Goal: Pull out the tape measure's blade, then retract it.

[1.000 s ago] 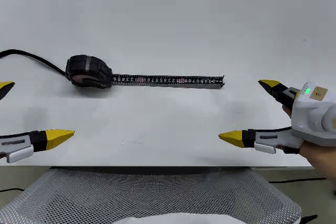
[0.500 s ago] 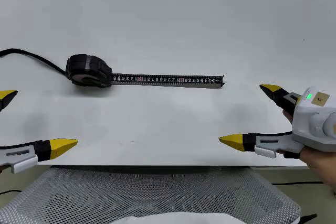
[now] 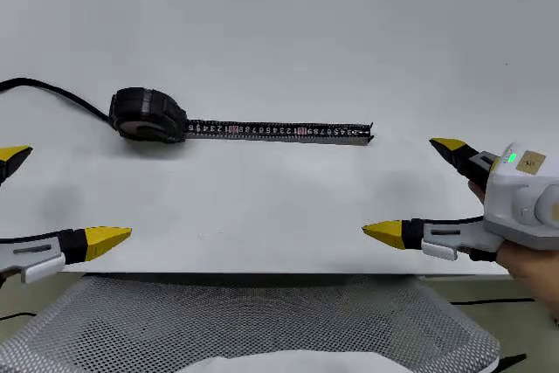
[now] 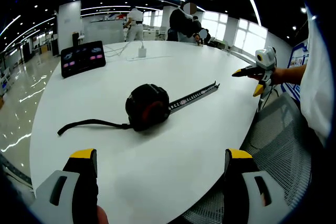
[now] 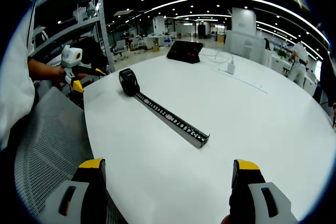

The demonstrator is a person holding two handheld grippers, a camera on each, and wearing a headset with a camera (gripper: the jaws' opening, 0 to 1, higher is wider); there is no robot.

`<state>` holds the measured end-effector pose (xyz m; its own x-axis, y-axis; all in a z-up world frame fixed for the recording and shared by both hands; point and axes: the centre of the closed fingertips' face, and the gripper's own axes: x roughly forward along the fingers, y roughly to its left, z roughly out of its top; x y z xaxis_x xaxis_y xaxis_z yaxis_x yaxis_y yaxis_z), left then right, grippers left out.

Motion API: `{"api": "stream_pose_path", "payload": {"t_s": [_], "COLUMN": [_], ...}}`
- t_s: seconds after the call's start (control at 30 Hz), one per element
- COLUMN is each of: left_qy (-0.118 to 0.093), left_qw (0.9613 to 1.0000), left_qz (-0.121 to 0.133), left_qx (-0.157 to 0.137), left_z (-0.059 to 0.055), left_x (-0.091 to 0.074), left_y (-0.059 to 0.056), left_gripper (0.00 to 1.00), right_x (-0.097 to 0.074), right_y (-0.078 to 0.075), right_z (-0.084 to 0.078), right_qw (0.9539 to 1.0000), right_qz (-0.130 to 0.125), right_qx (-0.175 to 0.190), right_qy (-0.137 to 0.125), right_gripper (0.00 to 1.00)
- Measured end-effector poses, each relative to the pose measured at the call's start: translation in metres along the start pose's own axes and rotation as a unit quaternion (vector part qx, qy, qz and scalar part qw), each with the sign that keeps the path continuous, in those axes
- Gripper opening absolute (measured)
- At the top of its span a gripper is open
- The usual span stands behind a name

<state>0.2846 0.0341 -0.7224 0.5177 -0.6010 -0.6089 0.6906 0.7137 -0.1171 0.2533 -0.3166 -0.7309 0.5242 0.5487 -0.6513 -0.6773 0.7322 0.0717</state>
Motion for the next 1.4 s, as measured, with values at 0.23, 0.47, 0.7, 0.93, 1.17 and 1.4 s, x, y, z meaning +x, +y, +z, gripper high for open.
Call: {"api": "stream_pose_path", "payload": {"t_s": [0.23, 0.47, 0.7, 0.93, 1.17, 1.4], "left_qy": [0.003, 0.005, 0.001, -0.008, -0.015, -0.021], "left_qw": [1.0, 1.0, 1.0, 0.9995, 0.9986, 0.9983], "left_qz": [-0.002, -0.006, 0.003, 0.008, 0.016, 0.015], "left_qx": [-0.001, 0.0, -0.003, -0.031, -0.047, -0.052], "left_z": [-0.003, -0.002, 0.004, 0.009, 0.019, 0.03], "left_x": [0.002, 0.003, 0.006, 0.018, 0.035, 0.05], "left_y": [-0.002, -0.003, -0.002, -0.008, -0.015, -0.018], "left_gripper": [0.99, 0.98, 0.99, 0.98, 0.96, 0.95], "right_x": [0.0, 0.0, 0.001, 0.001, 0.002, 0.003], "right_y": [0.001, 0.001, 0.0, 0.0, 0.0, -0.001], "right_z": [-0.002, -0.003, -0.003, -0.002, -0.001, 0.0], "right_qw": [1.0, 1.0, 1.0, 1.0, 1.0, 1.0], "right_qz": [0.003, 0.002, 0.002, 0.001, 0.003, 0.004], "right_qx": [-0.003, -0.002, 0.0, 0.002, 0.003, 0.004], "right_qy": [0.003, 0.003, 0.001, -0.003, -0.004, -0.006], "right_gripper": [0.99, 0.99, 0.99, 0.99, 0.99, 0.99]}}
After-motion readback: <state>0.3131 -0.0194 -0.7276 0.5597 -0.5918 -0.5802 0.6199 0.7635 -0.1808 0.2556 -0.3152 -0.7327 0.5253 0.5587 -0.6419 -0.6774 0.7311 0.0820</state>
